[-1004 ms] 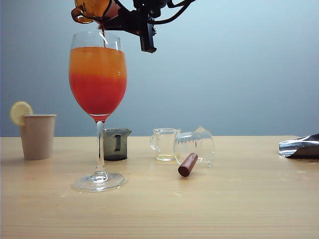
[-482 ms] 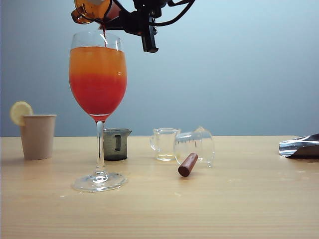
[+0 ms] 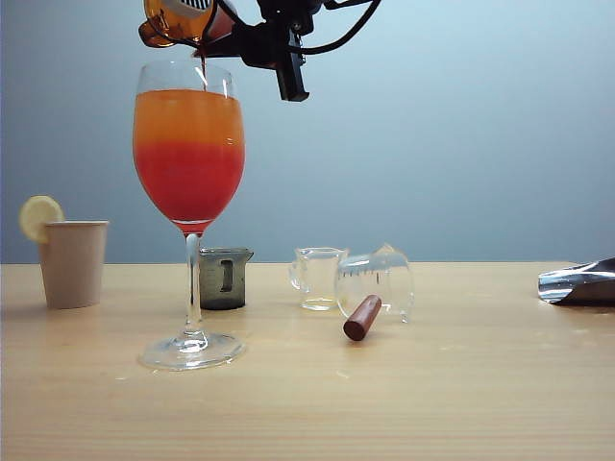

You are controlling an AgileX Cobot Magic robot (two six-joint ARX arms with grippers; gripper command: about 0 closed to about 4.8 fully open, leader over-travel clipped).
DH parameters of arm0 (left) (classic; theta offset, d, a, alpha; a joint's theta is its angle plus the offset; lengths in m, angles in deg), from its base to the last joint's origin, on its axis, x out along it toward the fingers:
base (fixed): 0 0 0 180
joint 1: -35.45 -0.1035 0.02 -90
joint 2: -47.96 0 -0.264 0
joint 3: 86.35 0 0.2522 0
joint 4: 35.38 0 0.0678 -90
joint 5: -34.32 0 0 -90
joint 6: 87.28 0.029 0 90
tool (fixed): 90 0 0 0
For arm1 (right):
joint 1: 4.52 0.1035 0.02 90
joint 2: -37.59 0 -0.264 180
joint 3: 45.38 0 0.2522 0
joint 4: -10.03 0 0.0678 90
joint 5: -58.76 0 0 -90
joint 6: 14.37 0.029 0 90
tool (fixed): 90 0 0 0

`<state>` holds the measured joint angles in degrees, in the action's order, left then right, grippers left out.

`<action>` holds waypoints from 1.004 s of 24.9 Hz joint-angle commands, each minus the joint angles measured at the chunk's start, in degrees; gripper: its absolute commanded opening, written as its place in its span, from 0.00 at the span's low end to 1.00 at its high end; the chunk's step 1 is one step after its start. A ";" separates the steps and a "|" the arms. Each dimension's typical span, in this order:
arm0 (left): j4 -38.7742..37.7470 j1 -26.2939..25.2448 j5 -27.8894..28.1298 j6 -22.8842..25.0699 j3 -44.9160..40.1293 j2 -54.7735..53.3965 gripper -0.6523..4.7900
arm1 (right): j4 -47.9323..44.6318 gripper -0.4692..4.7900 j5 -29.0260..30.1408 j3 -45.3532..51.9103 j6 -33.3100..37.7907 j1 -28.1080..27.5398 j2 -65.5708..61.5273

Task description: Pick up the fourth measuring cup from the left, pour the grenadine inside into the goblet, and finally put the measuring cup back in its original place.

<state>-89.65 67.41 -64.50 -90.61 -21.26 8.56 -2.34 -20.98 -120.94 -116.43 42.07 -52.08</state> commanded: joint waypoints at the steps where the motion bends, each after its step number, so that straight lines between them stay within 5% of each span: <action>1: 0.72 0.02 -0.22 -0.13 0.13 0.15 0.11 | -1.60 0.37 0.11 -0.50 -1.27 0.17 0.44; 25: 0.72 0.02 -0.22 -0.13 0.13 0.15 0.11 | -1.57 0.37 0.48 -0.50 -8.57 0.57 0.44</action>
<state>-89.65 67.41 -64.47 -90.61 -21.26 8.56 -2.34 -20.89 -120.94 -124.17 42.33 -52.08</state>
